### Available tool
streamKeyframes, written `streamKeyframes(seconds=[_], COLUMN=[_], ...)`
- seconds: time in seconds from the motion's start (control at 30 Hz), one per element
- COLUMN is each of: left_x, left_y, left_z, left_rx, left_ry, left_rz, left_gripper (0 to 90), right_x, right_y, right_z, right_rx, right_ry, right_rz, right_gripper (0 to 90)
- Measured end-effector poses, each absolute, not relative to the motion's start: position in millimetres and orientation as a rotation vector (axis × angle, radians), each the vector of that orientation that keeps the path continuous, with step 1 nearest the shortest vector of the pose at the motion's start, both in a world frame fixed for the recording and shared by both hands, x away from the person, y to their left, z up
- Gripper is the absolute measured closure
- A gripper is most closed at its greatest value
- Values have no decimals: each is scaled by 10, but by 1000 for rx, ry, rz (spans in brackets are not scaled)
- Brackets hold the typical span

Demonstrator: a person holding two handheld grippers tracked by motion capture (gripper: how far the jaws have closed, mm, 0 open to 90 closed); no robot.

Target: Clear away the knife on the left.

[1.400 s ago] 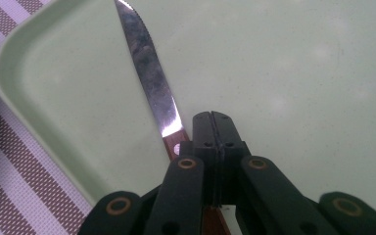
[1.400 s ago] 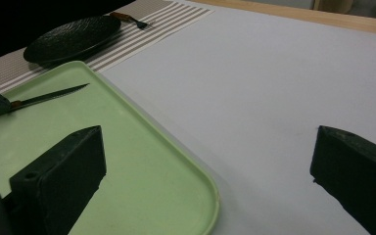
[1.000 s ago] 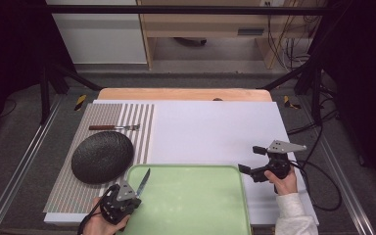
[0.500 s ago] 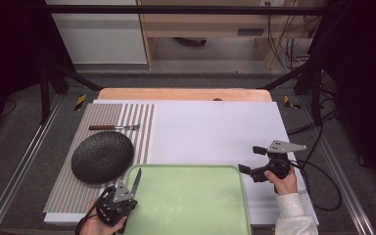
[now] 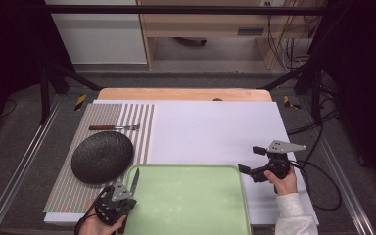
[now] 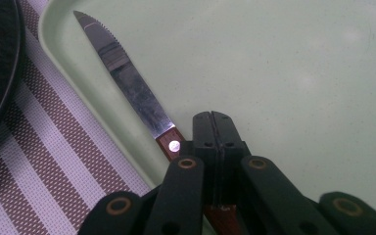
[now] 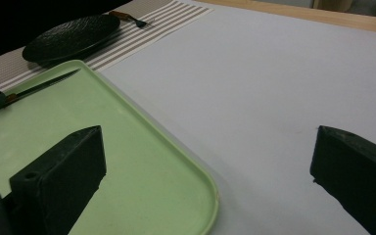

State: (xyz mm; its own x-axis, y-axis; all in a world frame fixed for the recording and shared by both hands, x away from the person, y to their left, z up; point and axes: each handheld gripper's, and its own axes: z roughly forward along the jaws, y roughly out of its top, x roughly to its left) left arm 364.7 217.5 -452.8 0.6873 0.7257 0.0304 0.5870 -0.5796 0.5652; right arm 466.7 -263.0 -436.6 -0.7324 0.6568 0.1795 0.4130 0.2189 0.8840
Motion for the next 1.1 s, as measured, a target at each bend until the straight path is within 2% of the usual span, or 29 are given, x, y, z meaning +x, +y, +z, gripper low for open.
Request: streamKeyframes(seconds=[0.2,0.37,0.47,0.53,0.9,1.1], left_x=[3652,3677,3710,3735,3948,4033], left_y=[2189,2225,2265,2282,2474,2552], left_z=[-4488,-4411,-4363,-4347,-4249,-4190], left_rx=[2336,2283,2238,2221,2134,2118], left_ry=[985,935,918,915,877,839], left_rz=[360,371,363,361,321,349], left_gripper=[897,844,771,687,355,223], right_x=[4668,4665,4667,4669,4675,4673], right_y=[-2629,-2631,-2627,-2623,-2620,-2622], right_z=[-4367,-4364,-4368,-4371,-4377,-4376], right_rx=[1014,1014,1014,1016,1020,1022], right_ry=[2261,2257,2263,2265,2270,2269], right_rz=[1521,1528,1520,1520,1512,1512], right_gripper=[5,5,5,5,5,5])
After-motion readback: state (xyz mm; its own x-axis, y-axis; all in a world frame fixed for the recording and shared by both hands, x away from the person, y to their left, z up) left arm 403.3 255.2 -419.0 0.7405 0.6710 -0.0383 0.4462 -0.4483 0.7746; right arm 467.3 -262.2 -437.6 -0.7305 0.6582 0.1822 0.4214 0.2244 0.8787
